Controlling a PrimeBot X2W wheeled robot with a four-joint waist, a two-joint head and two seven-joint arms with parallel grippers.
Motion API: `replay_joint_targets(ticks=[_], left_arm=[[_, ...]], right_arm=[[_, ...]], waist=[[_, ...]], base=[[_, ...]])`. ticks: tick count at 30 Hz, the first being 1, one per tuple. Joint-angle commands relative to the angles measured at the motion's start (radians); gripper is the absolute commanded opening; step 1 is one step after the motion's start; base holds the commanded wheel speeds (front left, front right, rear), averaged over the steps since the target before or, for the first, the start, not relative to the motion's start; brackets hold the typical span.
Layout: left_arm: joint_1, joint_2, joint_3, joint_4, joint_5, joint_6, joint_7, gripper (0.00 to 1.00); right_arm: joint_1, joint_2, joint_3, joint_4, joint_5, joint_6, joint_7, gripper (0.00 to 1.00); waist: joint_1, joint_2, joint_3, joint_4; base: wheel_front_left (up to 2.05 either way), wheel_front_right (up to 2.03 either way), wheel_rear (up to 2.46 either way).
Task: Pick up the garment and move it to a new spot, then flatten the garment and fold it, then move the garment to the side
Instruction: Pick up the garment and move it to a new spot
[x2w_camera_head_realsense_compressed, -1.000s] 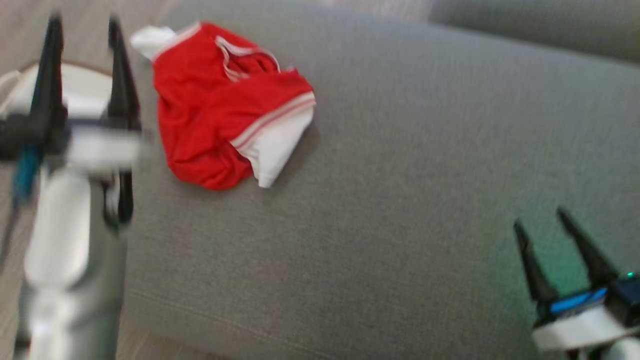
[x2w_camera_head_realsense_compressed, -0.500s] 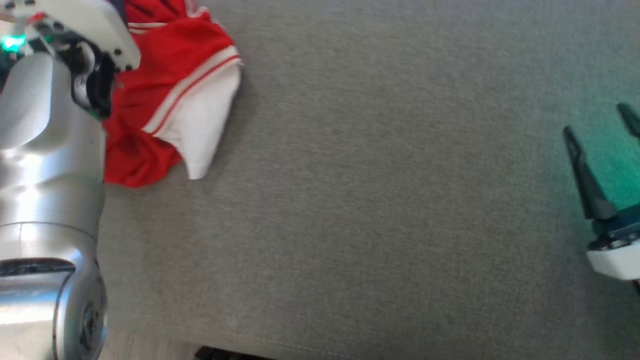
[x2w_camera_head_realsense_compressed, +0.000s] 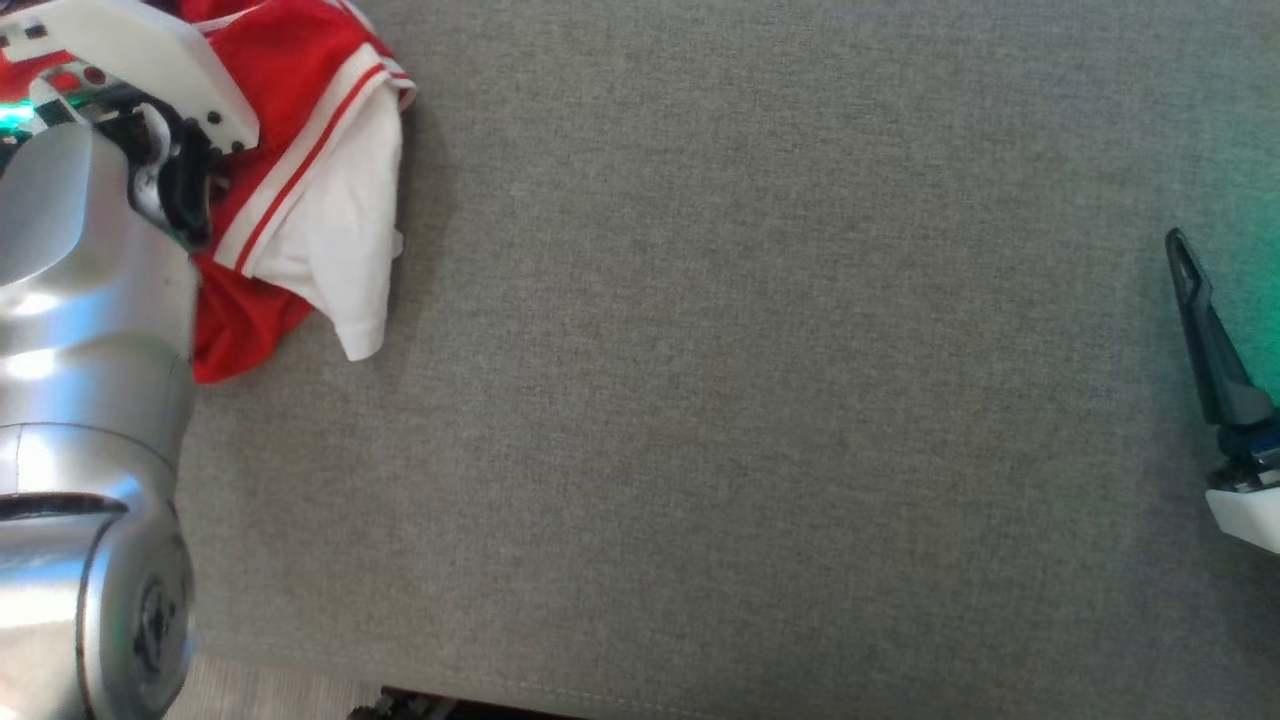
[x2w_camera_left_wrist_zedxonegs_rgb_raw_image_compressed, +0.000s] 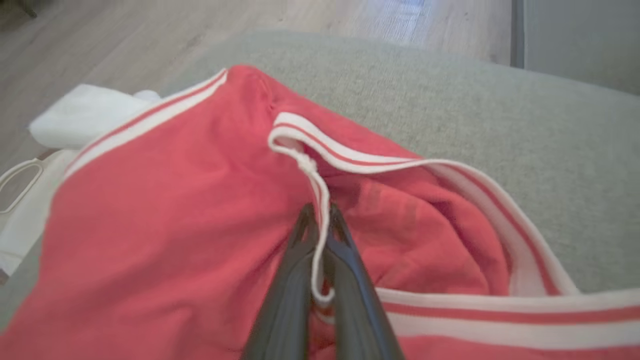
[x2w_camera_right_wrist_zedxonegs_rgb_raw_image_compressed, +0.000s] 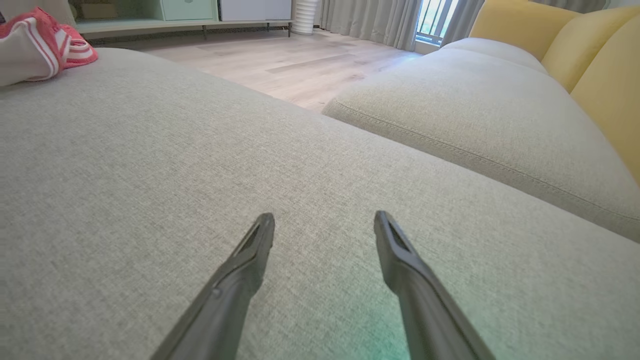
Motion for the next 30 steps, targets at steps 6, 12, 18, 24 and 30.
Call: replay_joint_targets(ticks=[6, 12, 18, 24, 30], left_arm=[[-0.057, 0.097, -0.016, -0.046, 0.025, -0.024, -0.178, 0.0], [-0.081, 0.123, -0.07, -0.056, 0.059, -0.062, -0.257, 0.0], [-0.083, 0.129, -0.14, -0.103, 0.082, -0.087, -0.282, 0.0], [-0.04, 0.095, -0.243, -0.23, 0.026, -0.093, -0.247, 0.0], [0.03, 0.095, -0.359, -0.488, -0.123, -0.094, -0.131, 0.0]], right_arm=[[-0.014, 0.011, 0.042, 0.02, 0.009, 0.007, -0.042, 1.0], [-0.017, 0.097, 0.095, 0.123, 0.026, 0.007, -0.094, 1.0], [0.031, 0.181, 0.139, 0.22, 0.034, 0.007, -0.118, 1.0], [0.086, 0.23, 0.144, 0.233, 0.042, 0.007, -0.121, 1.0], [0.131, 0.25, 0.118, 0.206, 0.039, 0.007, -0.121, 1.0]], waist=[[-0.0002, 0.0001, -0.087, -0.009], [-0.0002, 0.0001, -0.257, -0.05], [-0.0002, 0.0001, -0.459, -0.124], [-0.0002, 0.0001, -0.617, -0.217], [-0.0002, 0.0001, -0.652, -0.303]], base=[[0.0, 0.0, 0.0], [0.0, 0.0, 0.0], [0.0, 0.0, 0.0], [0.0, 0.0, 0.0], [0.0, 0.0, 0.0]])
